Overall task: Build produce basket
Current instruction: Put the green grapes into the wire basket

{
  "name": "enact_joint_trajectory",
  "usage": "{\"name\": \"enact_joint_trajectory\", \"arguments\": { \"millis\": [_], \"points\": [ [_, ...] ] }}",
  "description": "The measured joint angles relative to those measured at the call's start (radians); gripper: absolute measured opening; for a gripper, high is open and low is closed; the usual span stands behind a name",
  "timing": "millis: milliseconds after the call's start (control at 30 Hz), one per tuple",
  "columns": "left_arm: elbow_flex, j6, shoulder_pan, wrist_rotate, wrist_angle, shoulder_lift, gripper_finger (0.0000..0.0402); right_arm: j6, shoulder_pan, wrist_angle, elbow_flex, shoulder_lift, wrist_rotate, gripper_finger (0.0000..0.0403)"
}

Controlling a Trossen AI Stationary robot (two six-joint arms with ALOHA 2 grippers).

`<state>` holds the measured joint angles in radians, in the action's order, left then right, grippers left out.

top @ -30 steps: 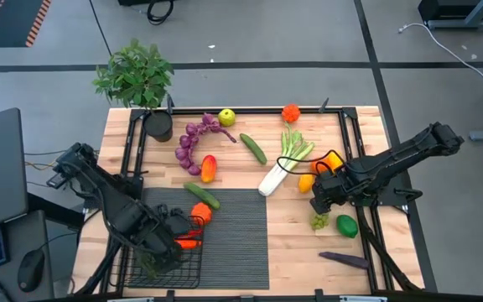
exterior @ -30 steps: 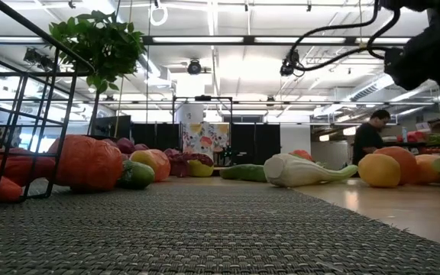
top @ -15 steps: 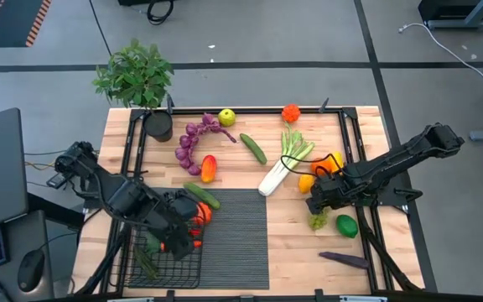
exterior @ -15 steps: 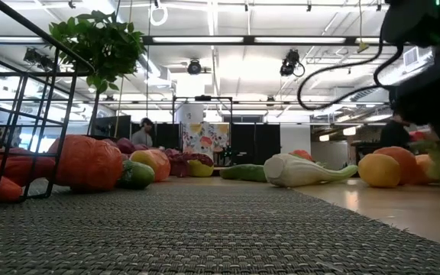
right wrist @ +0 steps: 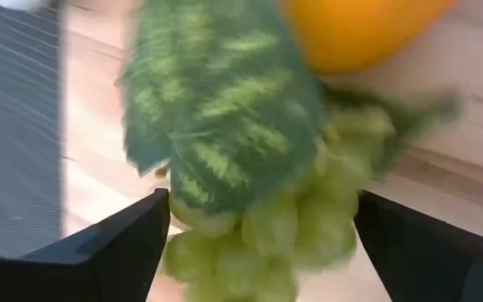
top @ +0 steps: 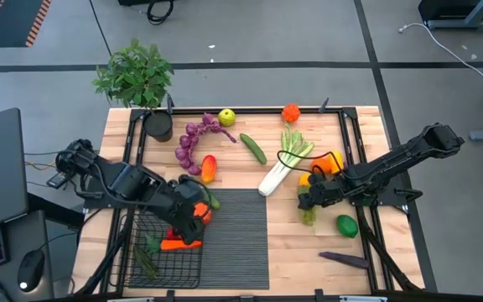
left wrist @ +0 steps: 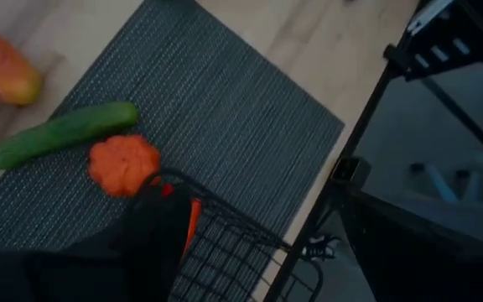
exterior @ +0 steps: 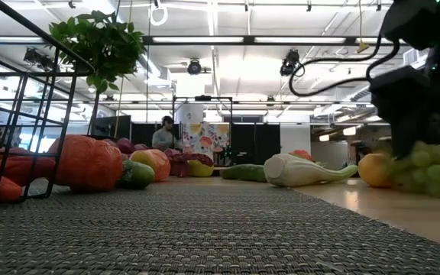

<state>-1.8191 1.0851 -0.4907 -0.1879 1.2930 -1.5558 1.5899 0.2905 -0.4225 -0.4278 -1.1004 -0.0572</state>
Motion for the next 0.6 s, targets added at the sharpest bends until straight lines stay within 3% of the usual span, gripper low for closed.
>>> {"name": "enact_joint_trajectory", "arguments": {
  "millis": [233,600],
  "points": [
    [-0.002,0.011,0.058,-0.126,-0.011,0.000,0.0309,-0.040,-0.001,0.072,0.000,0.000,-0.061,0.0331],
    [-0.002,-0.024,0.156,-0.180,-0.157,0.000,0.0309,-0.182,-0.047,0.118,0.000,-0.012,-0.048,0.0188]
  ]
}}
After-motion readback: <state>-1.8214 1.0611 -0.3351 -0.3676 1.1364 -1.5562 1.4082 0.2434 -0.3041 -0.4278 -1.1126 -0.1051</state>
